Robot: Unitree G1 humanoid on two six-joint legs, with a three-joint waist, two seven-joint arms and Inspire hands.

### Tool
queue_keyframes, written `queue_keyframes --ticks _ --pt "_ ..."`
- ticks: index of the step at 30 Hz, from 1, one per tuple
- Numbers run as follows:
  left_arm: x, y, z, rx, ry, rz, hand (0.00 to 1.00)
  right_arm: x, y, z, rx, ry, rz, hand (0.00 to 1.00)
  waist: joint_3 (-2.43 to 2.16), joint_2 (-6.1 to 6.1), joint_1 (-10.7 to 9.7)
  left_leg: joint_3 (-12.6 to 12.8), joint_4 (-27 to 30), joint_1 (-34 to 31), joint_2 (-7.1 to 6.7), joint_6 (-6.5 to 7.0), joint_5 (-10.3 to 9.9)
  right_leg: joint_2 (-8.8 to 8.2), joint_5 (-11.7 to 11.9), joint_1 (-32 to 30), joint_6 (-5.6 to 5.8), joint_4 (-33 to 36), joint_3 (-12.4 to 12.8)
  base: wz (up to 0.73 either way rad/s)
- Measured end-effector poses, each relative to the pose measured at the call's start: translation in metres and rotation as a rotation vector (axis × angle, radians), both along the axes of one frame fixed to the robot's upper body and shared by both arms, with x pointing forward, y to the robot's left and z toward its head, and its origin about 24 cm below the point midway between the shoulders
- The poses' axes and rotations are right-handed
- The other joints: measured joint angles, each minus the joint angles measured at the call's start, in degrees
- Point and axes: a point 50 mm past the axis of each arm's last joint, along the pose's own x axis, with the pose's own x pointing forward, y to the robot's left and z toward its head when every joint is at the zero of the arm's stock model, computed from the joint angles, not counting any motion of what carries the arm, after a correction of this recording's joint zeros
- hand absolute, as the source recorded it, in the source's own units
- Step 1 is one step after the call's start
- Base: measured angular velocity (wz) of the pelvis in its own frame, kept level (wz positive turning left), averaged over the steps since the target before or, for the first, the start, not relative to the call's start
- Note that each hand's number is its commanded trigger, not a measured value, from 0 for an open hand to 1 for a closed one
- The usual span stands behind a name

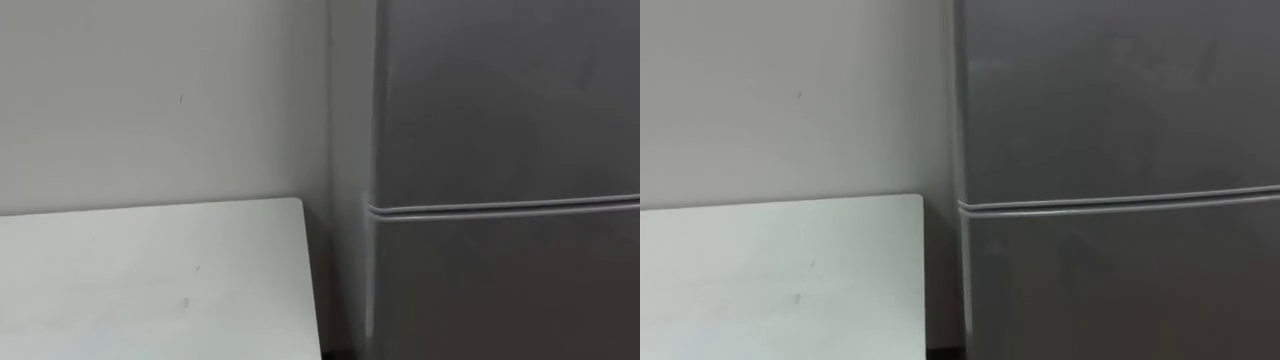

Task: Put the bottle in the upper fridge

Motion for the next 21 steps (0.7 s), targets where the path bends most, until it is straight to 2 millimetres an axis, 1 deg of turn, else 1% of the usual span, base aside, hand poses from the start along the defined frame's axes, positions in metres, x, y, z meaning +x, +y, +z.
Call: queue_keyframes --ticks 2,5,7,8,11,16,21 --pt "0.001 -0.001 0.000 -0.001 -0.001 -0.005 0.00 0.000 0.006 -0.005 0.066 0.017 0.052 0.00 0.01 0.20 0.6 0.0 0.0 0.0 0.00 0.01 0.0 -0.01 0.0 0.0 0.00 0.0 0.0 0.00" --pt "0.001 -0.004 -0.001 -0.011 0.003 -0.011 0.00 0.005 0.012 -0.009 0.132 0.005 0.126 0.00 0.03 0.48 0.5 -0.1 0.0 0.0 0.00 0.01 0.0 -0.01 0.0 0.0 0.00 0.0 -0.2 0.00" --pt "0.004 -0.006 -0.002 -0.016 -0.001 -0.024 0.00 0.004 0.016 -0.013 0.190 0.018 0.166 0.00 0.05 0.52 0.4 -0.2 0.0 -0.2 0.00 0.00 0.0 -0.04 -0.1 0.2 0.00 0.0 -0.5 0.06" --pt "0.008 -0.006 -0.002 -0.016 -0.008 -0.029 0.00 0.005 0.020 -0.015 0.220 0.030 0.215 0.00 0.05 0.52 0.6 -0.3 0.0 -0.2 0.00 0.00 0.0 -0.06 -0.1 0.2 -0.03 0.1 -0.6 0.05" --pt "0.009 -0.006 -0.002 -0.017 -0.011 -0.032 0.00 0.007 0.028 -0.018 0.283 0.043 0.321 0.00 0.07 0.58 1.0 -0.2 0.0 -0.2 0.00 -0.01 0.0 -0.07 -0.2 0.2 -0.05 0.0 -0.6 0.00" --pt "0.014 -0.008 -0.003 -0.025 -0.020 -0.048 0.00 0.004 0.036 -0.023 0.382 0.054 0.383 0.00 0.14 0.69 1.8 -0.2 0.0 -0.3 0.00 -0.06 -0.1 -0.09 -0.2 0.2 -0.03 0.0 -0.8 0.00" --pt "0.018 -0.008 -0.003 -0.026 -0.026 -0.050 0.00 0.005 0.040 -0.024 0.432 0.047 0.413 0.00 0.18 0.75 2.0 -0.3 0.1 -0.7 0.00 -0.06 -0.1 -0.09 -0.2 0.0 -0.03 -0.1 -0.9 0.00"
